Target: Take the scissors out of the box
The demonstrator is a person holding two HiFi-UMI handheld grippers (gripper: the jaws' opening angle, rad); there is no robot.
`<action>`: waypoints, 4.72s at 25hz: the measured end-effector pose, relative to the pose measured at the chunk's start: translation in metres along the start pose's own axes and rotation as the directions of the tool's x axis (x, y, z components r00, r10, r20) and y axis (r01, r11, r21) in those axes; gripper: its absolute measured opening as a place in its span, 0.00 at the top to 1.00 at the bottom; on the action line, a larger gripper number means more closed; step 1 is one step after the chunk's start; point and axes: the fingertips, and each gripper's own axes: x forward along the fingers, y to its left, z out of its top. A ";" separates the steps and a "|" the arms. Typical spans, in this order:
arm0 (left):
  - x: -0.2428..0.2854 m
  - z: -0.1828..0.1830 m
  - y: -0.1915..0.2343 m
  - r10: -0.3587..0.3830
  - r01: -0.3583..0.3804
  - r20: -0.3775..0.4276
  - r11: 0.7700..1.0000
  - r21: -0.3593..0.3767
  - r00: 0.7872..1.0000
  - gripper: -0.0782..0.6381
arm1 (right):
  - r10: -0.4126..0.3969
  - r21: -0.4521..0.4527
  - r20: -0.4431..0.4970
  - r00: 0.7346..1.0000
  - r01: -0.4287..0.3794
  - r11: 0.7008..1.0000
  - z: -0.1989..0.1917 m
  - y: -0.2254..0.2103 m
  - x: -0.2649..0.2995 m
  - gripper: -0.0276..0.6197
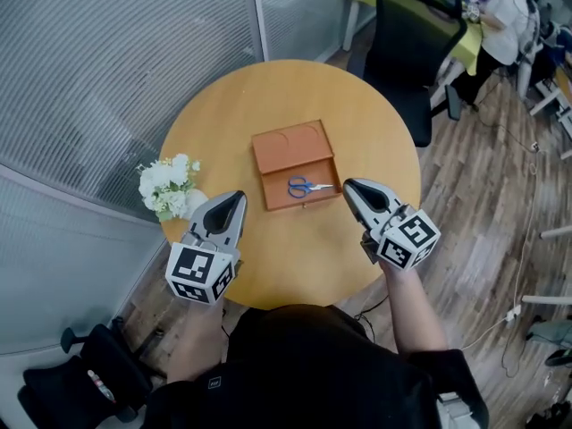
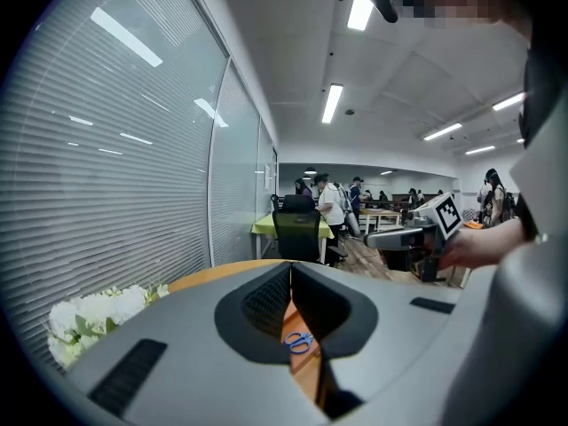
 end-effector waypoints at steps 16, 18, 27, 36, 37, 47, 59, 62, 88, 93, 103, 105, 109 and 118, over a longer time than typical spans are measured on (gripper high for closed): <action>0.020 -0.048 0.040 -0.019 0.018 -0.008 0.992 -0.127 1.000 0.87 | 0.077 -0.174 -0.420 0.904 -0.163 0.971 -0.087 -0.014 0.103 0.90; 0.020 -0.053 0.039 -0.018 0.017 -0.005 0.990 -0.142 1.000 0.87 | 0.077 -0.195 -0.471 0.879 -0.188 0.962 -0.102 -0.016 0.111 0.89; 0.021 -0.069 0.033 -0.015 0.017 0.008 0.981 -0.194 1.000 0.87 | 0.048 -0.266 -0.713 0.700 -0.333 0.905 -0.180 -0.031 0.137 0.76; 0.010 -0.080 0.033 0.001 -0.001 -0.001 0.973 -0.231 1.000 0.87 | -0.015 -0.278 -0.876 0.483 -0.479 0.833 -0.255 -0.045 0.148 0.74; 0.008 -0.081 0.034 0.003 -0.003 -0.002 0.972 -0.233 1.000 0.87 | -0.019 -0.274 -0.885 0.465 -0.487 0.829 -0.261 -0.047 0.149 0.74; -0.004 -0.097 0.044 0.022 -0.031 -0.037 0.969 -0.244 0.999 0.87 | -0.083 -0.275 -0.924 0.372 -0.501 0.820 -0.295 -0.065 0.159 0.75; -0.008 -0.111 0.050 -0.001 -0.015 -0.062 0.967 -0.255 0.998 0.87 | -0.109 -0.281 -0.934 0.341 -0.510 0.813 -0.310 -0.069 0.162 0.80; -0.009 -0.108 0.050 -0.015 0.001 -0.055 0.968 -0.250 0.998 0.87 | -0.137 -0.309 -0.931 0.337 -0.534 0.787 -0.311 -0.068 0.162 0.82; -0.015 -0.033 0.008 -0.138 0.144 0.066 0.984 -0.106 0.988 0.87 | -0.138 -0.283 -0.461 0.877 0.002 0.959 -0.104 -0.037 0.104 0.82; -0.011 -0.010 -0.003 -0.110 0.115 0.073 0.991 -0.065 0.991 0.87 | -0.107 -0.199 -0.300 0.948 0.047 0.979 -0.058 -0.029 0.067 0.82; -0.008 0.023 -0.017 -0.086 0.086 0.082 0.996 0.004 0.993 0.87 | -0.059 -0.056 0.050 0.997 0.062 0.997 0.036 -0.007 0.000 0.82; -0.011 0.025 -0.017 -0.080 0.079 0.084 0.997 0.014 0.993 0.87 | -0.046 -0.003 0.127 0.991 0.046 0.999 0.052 -0.002 -0.017 0.82; -0.015 0.033 -0.011 -0.057 0.054 0.095 0.998 0.031 0.994 0.87 | -0.043 0.037 0.236 0.971 0.035 0.999 0.078 0.004 -0.048 0.82; -0.024 0.041 0.007 -0.007 0.003 0.116 0.999 0.036 0.993 0.87 | -0.123 0.035 0.312 0.942 0.118 0.992 0.090 -0.001 -0.101 0.82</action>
